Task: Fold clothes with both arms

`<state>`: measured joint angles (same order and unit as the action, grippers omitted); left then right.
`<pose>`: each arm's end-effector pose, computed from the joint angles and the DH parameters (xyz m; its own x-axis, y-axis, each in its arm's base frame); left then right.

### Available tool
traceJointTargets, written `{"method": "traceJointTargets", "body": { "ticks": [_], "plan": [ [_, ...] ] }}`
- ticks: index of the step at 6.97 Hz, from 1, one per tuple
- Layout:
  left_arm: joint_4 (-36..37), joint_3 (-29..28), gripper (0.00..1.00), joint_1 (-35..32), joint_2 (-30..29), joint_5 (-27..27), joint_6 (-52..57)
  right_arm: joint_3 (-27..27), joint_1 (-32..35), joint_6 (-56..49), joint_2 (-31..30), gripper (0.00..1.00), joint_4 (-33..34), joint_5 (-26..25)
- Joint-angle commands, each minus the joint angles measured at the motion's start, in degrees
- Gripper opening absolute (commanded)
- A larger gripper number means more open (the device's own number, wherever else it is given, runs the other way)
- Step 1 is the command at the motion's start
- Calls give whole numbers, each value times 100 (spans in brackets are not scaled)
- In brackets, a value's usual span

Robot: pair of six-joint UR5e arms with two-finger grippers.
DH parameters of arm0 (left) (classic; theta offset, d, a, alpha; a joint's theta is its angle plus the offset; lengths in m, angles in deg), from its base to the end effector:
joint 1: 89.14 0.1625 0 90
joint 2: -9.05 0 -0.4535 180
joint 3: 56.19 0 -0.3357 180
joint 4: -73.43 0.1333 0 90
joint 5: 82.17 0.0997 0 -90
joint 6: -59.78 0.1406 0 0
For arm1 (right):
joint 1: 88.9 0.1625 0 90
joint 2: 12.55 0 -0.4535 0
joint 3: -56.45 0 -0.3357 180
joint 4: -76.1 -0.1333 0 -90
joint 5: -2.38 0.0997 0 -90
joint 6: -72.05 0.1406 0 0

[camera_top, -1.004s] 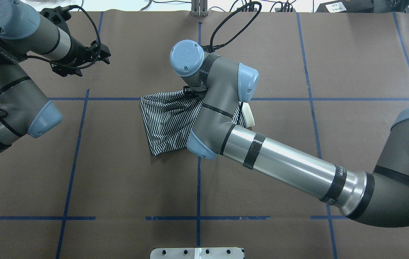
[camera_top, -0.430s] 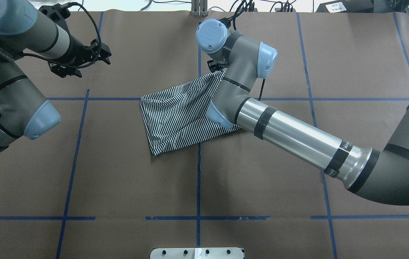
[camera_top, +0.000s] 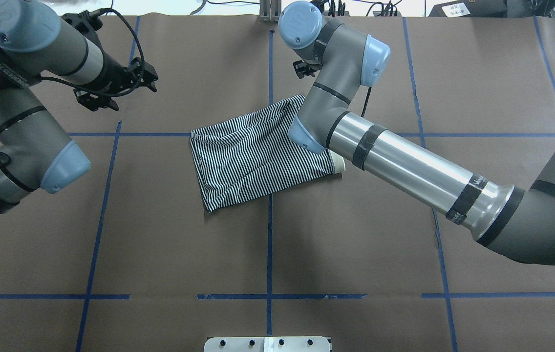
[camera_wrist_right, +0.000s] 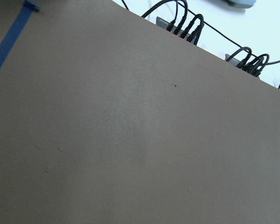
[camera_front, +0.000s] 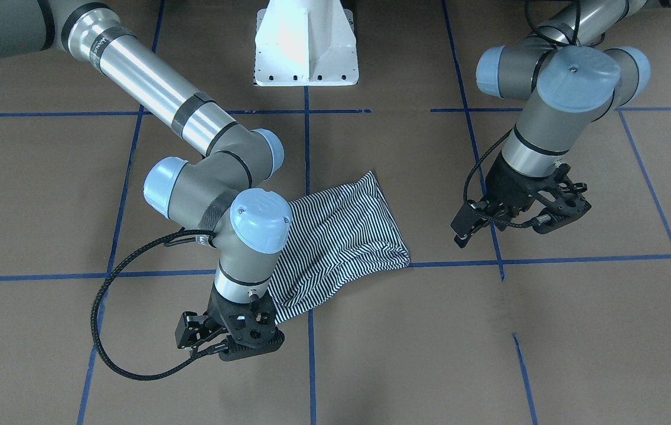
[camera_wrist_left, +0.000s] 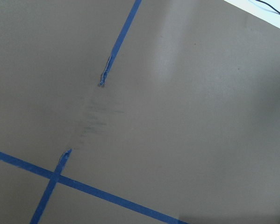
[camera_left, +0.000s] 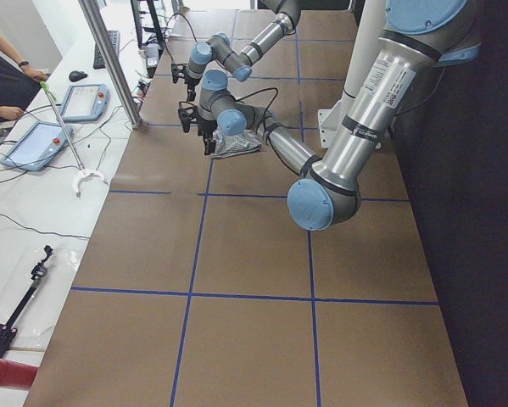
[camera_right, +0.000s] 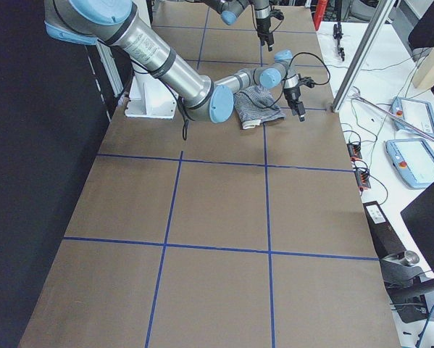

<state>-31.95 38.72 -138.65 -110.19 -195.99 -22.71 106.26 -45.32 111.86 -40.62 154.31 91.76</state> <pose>0.3716 -0.5531 0.3774 0.4827 -0.3812 -0.7885 0.4369 0.8851 -0.1605 -0.5393 -0.6993 0.3137 0.9195 -0.1854 0.3467 0.0198 0.9026 0.4301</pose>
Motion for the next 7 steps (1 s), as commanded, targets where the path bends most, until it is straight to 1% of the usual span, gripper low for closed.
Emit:
{"method": "traceJointTargets", "body": {
  "ticks": [1, 2, 3, 4, 5, 6, 7],
  "plan": [
    [-254, -837, 100, 633, -693, 375, -634, 204, 430, 61, 13, 100, -51, 1409],
    [-254, -1338, 98, 870, -1028, 631, -654, 283, 615, 236, -14, 100, -51, 2016],
    [-272, -1509, 90, 924, -1031, 790, -619, 336, 677, 525, -14, 100, -60, 2362],
    [-263, -1519, 81, 942, -1014, 809, -619, 389, 687, 571, -14, 100, -60, 2435],
    [-263, -1519, 62, 951, -1005, 809, -628, 433, 687, 615, -40, 100, -60, 2436],
    [-263, -1528, 48, 1004, -1005, 809, -636, 434, 687, 624, -49, 100, -60, 2436],
    [-254, -1537, 44, 1048, -1005, 818, -628, 434, 687, 624, -58, 100, -60, 2436]
  ]
}}
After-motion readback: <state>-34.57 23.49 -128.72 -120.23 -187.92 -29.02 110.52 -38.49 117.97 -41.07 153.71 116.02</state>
